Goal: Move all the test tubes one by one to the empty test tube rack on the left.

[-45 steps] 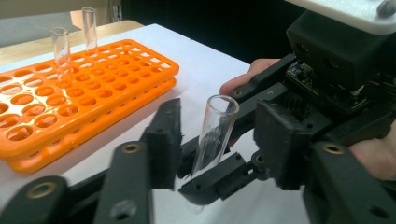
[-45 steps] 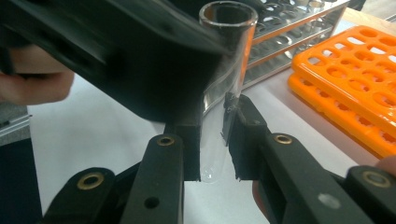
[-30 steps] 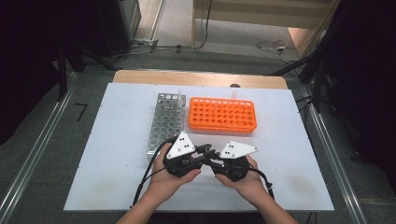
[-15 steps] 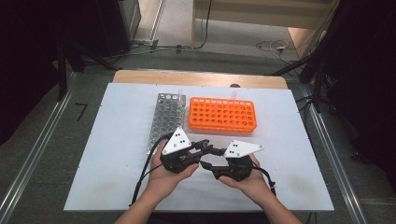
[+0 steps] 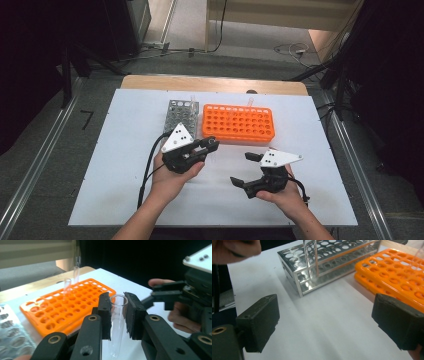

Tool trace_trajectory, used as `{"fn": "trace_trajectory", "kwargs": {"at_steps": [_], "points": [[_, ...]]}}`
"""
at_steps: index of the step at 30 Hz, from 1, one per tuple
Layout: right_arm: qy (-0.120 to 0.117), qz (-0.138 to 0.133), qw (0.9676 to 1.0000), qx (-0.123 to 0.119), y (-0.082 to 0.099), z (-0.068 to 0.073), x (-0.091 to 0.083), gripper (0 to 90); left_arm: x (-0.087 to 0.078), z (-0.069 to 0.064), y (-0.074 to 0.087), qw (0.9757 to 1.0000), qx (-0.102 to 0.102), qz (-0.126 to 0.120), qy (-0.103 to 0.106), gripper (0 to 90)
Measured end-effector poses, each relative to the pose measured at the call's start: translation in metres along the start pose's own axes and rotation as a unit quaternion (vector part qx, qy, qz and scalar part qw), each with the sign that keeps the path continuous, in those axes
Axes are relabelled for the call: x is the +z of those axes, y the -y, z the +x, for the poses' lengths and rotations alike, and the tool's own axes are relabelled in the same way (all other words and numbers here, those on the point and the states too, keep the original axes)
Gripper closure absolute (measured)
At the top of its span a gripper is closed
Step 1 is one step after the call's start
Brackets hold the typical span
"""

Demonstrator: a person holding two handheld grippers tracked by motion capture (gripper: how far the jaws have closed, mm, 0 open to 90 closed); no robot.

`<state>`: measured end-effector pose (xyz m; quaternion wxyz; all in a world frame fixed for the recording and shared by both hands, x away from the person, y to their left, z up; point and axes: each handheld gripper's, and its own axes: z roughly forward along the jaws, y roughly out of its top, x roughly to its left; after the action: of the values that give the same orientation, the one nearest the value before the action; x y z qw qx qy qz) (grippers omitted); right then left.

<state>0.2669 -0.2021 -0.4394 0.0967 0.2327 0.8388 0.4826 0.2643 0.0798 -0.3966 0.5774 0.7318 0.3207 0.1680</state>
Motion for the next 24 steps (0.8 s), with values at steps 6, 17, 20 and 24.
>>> {"fn": "trace_trajectory", "kwargs": {"at_steps": [6, 17, 20, 24], "points": [[0.021, -0.003, 0.9997, 0.009, 0.01, -0.008, -0.016, 2.7, -0.003, 0.016, -0.011, 0.9999, -0.002, -0.004, -0.016, 75.9], [0.05, 0.003, 0.9984, 0.026, 0.027, -0.023, -0.039, 2.7, -0.002, 0.041, -0.022, 0.9991, -0.007, -0.007, -0.042, 75.9], [0.051, 0.004, 0.9981, 0.033, 0.031, -0.025, -0.044, 2.7, 0.0, 0.049, -0.024, 0.9987, -0.01, -0.007, -0.049, 75.9], [0.052, 0.01, 0.998, 0.035, 0.035, -0.027, -0.049, 2.7, 0.003, 0.058, -0.026, 0.9982, -0.014, -0.008, -0.058, 75.9]]}}
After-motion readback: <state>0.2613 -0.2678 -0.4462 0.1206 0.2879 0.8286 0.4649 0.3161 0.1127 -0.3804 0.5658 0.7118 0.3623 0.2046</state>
